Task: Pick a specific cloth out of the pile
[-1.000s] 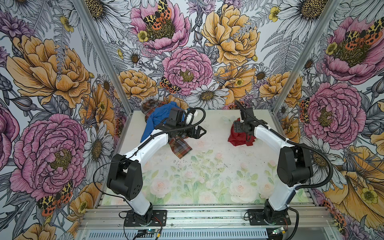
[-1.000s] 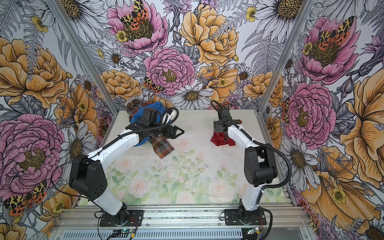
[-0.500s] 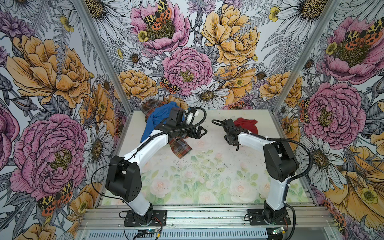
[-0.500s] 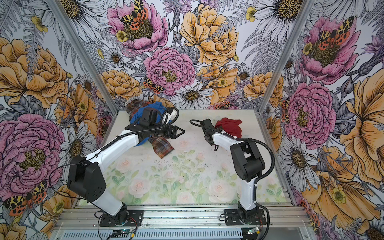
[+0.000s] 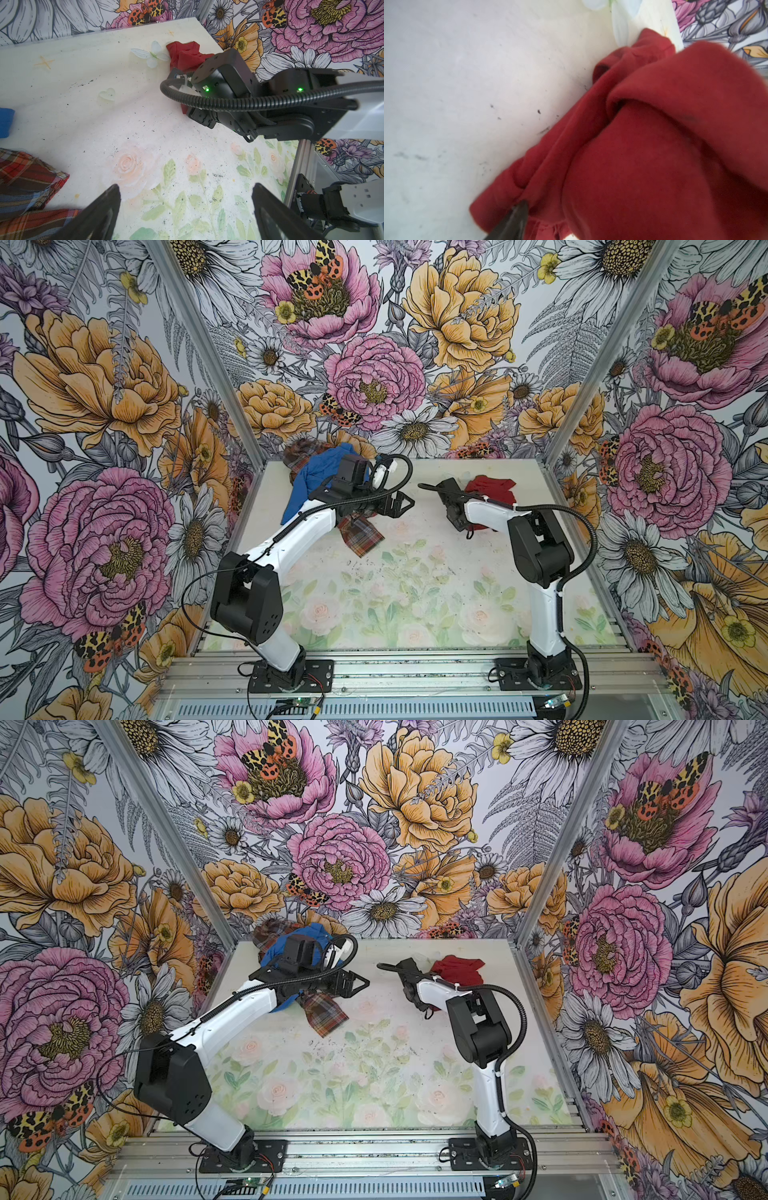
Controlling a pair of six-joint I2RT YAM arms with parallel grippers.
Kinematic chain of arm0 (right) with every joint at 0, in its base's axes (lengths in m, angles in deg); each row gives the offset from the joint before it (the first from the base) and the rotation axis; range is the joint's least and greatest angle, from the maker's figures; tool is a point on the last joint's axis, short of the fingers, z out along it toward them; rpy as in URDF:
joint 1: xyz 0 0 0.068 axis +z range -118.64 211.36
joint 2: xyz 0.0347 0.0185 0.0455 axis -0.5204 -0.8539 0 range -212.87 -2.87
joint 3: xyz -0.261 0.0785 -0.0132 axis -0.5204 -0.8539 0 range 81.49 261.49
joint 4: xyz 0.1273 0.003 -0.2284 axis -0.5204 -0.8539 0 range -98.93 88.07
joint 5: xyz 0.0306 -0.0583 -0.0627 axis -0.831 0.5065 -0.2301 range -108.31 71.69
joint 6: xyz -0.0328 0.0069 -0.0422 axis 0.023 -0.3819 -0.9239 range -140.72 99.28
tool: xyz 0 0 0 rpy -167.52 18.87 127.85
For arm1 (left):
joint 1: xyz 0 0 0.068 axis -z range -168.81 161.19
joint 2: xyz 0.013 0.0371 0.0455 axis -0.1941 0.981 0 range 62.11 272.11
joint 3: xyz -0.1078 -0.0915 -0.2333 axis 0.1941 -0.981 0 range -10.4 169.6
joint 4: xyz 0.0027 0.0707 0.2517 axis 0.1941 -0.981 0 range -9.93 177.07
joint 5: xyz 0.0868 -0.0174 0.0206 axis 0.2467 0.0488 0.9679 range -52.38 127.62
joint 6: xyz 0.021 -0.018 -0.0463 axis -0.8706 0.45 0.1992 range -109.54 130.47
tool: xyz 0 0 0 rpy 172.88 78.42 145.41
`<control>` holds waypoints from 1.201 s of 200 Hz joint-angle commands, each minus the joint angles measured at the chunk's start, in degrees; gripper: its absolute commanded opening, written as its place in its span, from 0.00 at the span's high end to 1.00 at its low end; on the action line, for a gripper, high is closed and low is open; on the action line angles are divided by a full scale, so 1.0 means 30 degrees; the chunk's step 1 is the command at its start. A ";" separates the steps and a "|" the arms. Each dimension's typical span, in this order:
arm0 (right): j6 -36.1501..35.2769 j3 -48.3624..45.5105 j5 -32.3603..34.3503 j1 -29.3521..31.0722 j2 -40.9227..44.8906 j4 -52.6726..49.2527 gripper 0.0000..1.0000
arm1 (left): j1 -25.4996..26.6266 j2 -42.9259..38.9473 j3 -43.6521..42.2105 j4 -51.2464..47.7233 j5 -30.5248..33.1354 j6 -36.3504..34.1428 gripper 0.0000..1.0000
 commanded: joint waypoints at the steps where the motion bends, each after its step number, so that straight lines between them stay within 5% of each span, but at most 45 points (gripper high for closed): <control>1: 0.1120 0.1011 -0.2402 -0.1130 -0.1057 -0.1388 0.63 | 0.0099 -0.0545 0.0369 0.0033 0.0031 -0.0466 0.01; 33: 0.3025 0.1548 -0.7887 -0.2968 -0.0299 -0.1844 1.00 | 0.0039 -0.0421 0.0405 0.0057 0.0069 -0.0465 0.01; 60: 0.4042 0.1893 -1.1133 -0.3820 0.0763 -0.2477 1.00 | 0.0003 -0.0332 0.0420 0.0033 0.0123 -0.0466 0.01; 100: 0.6431 0.4004 -1.9611 -0.5086 0.1287 -0.5202 1.00 | 0.0011 -0.0257 0.0387 0.0051 0.0178 -0.0466 0.01; 122: 0.7981 0.4596 -2.1944 -0.5695 0.2001 -0.5351 1.00 | 0.0075 -0.0242 0.0425 0.0001 0.0247 -0.0509 0.01; 181: 1.1265 0.8135 -2.5684 -0.9217 0.0584 -0.5265 1.00 | 0.0158 -0.0368 0.0390 -0.0181 0.0530 -0.0671 0.01; 240: 1.1222 1.0079 -2.4233 -1.1758 -0.3007 -0.5350 1.00 | 0.0225 -0.0332 0.0514 -0.0174 0.0200 -0.0495 0.01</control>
